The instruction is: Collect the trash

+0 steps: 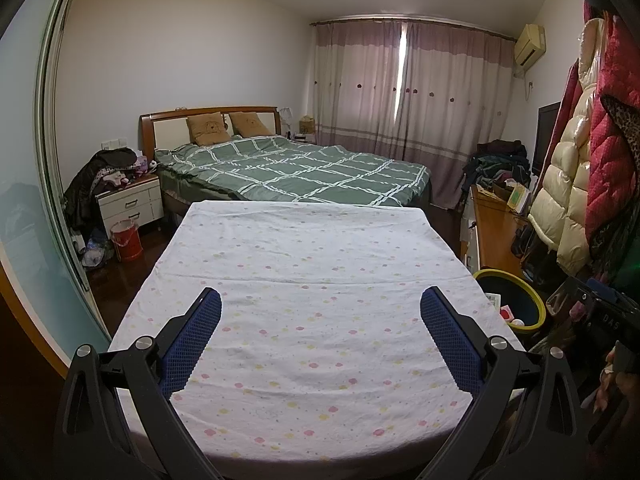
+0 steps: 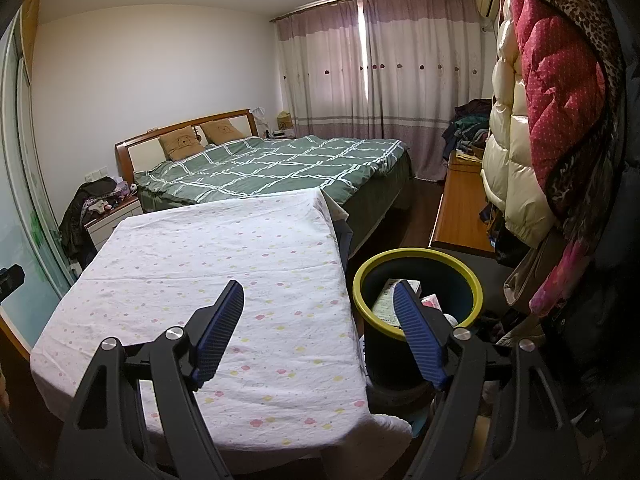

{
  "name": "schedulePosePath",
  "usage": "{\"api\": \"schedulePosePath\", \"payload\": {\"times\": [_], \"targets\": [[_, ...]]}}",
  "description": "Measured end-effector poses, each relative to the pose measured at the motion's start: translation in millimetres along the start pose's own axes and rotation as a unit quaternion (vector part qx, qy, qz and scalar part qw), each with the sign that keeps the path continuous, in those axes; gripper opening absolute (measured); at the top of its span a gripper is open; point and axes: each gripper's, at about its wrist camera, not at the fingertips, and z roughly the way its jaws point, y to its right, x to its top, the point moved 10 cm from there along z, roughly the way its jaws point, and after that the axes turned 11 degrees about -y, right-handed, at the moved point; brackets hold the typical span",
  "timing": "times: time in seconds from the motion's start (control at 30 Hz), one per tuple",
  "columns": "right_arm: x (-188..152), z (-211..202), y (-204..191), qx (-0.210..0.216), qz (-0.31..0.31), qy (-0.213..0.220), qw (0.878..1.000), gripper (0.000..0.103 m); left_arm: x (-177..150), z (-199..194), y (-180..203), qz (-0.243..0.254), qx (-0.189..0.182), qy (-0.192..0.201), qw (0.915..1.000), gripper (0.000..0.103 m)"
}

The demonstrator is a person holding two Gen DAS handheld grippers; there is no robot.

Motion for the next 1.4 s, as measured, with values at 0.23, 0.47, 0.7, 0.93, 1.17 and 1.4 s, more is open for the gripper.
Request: {"api": "schedulePosePath", "payload": {"times": [0.23, 0.47, 0.7, 0.93, 1.17, 1.4], "targets": [[-2, 1, -1, 0.002, 0.001, -0.002, 1.000, 0.073, -2, 1, 0, 0.000, 0.000, -0.001, 1.0000, 0.098], [-3, 2, -2, 0.002, 0.001, -0.003, 1.000, 0.073, -1, 1, 1, 0.000, 0.001, 0.000, 1.0000, 0.098], [-4, 2, -3, 0.002, 0.002, -0.004, 1.000, 0.073, -1, 1, 0, 0.001, 0.000, -0.001, 1.0000, 0.098], [-4, 3, -3, 0.002, 0.002, -0.004, 1.000, 0.073, -2, 2, 1, 0.000, 0.001, -0.002, 1.0000, 0.098], [-4, 3, -4, 0.002, 0.002, -0.005, 1.000, 0.073, -6, 8, 4, -0.006, -0.003, -0.008, 0.9999, 0.098], [-9, 5, -8, 0.002, 0.002, -0.008, 1.000, 0.073, -8, 14, 4, -0.007, -0.003, -0.015, 0.9999, 0.098]]}}
